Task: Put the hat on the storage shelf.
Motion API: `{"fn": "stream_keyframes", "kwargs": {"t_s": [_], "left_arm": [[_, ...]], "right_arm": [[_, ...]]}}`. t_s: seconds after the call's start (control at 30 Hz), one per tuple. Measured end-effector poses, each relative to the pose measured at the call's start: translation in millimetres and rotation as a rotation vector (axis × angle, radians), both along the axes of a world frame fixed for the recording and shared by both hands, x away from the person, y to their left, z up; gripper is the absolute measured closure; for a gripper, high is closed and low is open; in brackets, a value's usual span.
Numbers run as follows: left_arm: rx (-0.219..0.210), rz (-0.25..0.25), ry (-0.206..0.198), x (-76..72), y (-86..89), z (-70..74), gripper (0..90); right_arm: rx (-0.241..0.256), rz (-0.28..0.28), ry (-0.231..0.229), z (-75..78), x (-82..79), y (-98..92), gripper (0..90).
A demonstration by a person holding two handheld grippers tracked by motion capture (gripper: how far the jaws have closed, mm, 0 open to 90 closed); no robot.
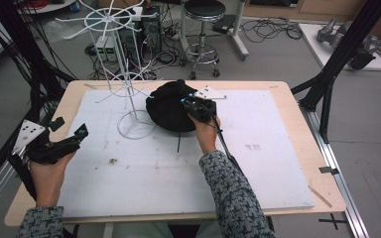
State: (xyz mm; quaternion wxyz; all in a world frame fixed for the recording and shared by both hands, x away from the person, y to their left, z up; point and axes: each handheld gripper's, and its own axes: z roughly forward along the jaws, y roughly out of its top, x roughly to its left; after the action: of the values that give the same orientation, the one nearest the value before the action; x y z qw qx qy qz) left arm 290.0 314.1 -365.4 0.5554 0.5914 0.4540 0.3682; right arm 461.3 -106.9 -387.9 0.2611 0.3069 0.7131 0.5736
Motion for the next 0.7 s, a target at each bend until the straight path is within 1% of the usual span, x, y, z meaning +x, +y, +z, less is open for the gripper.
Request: {"fn": "stream_keyframes", "kwargs": {"t_s": [0.07, 0.1, 0.13, 0.17, 0.3, 0.43, 0.47, 0.57, 0.7], "left_arm": [[-0.001, 0.002, -0.001, -0.1, 0.7, 0.2, 16.9], [-0.004, 0.006, -0.003, -0.5, 1.6, 0.6, 16.9], [-0.002, 0.005, -0.004, -0.7, 2.5, 0.8, 16.9], [-0.006, 0.012, -0.006, -1.5, 4.0, 1.3, 16.9], [-0.012, 0.018, -0.011, -2.9, 6.9, 2.6, 16.9], [-0.015, 0.021, -0.011, -3.0, 7.7, 2.7, 16.9], [-0.016, 0.022, -0.011, -3.0, 7.7, 2.5, 16.9], [-0.014, 0.02, -0.01, -2.9, 7.1, 2.5, 16.9], [-0.014, 0.021, -0.009, -2.5, 6.8, 2.0, 16.9]], "right_arm": [[0.002, -0.003, -0.003, 1.6, 0.0, -1.5, 83.7], [0.026, -0.014, -0.008, 7.5, -0.5, -7.7, 83.7], [0.026, -0.014, -0.008, 7.5, -0.5, -7.7, 83.7], [0.036, -0.027, -0.015, 11.9, -0.7, -12.5, 83.8], [0.042, -0.058, -0.03, 21.5, -1.5, -24.1, 83.8], [0.041, -0.084, -0.062, 31.2, -3.0, -35.7, 83.7], [0.051, -0.094, -0.07, 34.2, -3.5, -39.2, 83.7], [0.096, -0.12, -0.075, 40.5, -3.3, -48.0, 83.7], [0.112, -0.146, -0.1, 51.0, -3.3, -58.3, 83.7]]}}
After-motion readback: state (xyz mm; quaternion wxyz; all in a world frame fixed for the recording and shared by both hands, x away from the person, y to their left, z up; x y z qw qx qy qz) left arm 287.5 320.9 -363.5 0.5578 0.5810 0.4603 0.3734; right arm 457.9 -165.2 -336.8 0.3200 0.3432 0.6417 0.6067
